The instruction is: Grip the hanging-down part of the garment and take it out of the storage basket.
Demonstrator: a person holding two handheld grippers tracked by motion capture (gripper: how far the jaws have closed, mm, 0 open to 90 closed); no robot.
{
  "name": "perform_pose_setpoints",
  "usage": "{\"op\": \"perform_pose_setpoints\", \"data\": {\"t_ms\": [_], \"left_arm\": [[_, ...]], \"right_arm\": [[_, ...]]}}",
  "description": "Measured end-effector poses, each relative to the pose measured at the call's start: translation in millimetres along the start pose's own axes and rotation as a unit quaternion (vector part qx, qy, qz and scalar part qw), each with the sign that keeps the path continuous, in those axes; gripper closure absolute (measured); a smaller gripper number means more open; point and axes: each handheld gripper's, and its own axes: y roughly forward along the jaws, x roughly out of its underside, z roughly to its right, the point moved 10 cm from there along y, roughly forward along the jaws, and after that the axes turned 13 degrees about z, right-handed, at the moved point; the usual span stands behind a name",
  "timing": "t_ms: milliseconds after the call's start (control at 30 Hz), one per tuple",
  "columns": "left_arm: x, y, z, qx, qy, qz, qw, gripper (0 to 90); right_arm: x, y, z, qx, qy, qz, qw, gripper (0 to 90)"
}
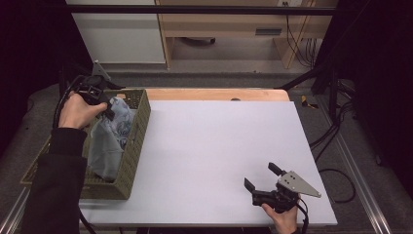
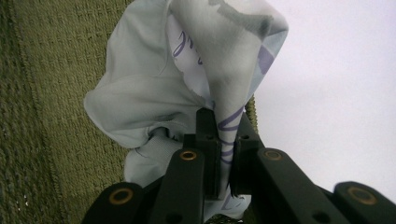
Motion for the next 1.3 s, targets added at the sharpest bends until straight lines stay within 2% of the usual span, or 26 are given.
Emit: {"op": "perform_pose_setpoints", "data": {"t_ms": [267, 500, 700, 833, 967, 1033, 1067, 1100, 1300], "left_arm": [[0.0, -2.3, 0.2, -0.002, 0.002, -0.002, 1.0, 84.2], [-1.7, -13.9, 0.5, -0.004, 0.008, 0.008, 0.9999, 84.5], [-6.5, -31.6, -1.1, -0.008, 0.004, 0.025, 0.9996, 84.5], [-9.7, -46.5, -0.4, -0.012, 0.011, 0.032, 0.9994, 84.6], [-14.4, -62.0, 2.3, -0.013, 0.01, 0.044, 0.9989, 84.6], [-16.5, -68.7, 2.9, -0.015, 0.016, 0.049, 0.9986, 84.6], [-17.0, -71.9, 4.6, -0.015, 0.012, 0.05, 0.9986, 84.6], [-18.2, -75.2, 4.4, -0.016, 0.019, 0.053, 0.9983, 84.6], [-24.1, -93.9, 8.9, -0.017, 0.018, 0.069, 0.9973, 84.6]], "right_arm": [[0.5, 0.0, 0.9, 0.0, 0.004, -0.003, 1.0, 0.3], [2.3, 2.5, -0.8, -0.006, 0.004, -0.007, 1.0, 0.3], [1.3, 5.3, -4.4, -0.014, 0.005, -0.006, 0.9999, 0.4], [1.4, 7.7, -7.5, -0.02, 0.005, -0.008, 0.9998, 0.4], [0.0, 11.3, -10.8, -0.03, 0.005, -0.008, 0.9995, 0.7], [-1.6, 15.3, -14.6, -0.035, 0.007, -0.008, 0.9993, 0.7], [-1.8, 16.6, -16.0, -0.038, 0.005, -0.01, 0.9992, 0.7], [-1.8, 16.6, -16.0, -0.038, 0.005, -0.01, 0.9992, 0.7], [-8.7, 25.2, -26.4, -0.059, 0.006, -0.008, 0.9982, 1.0]]}}
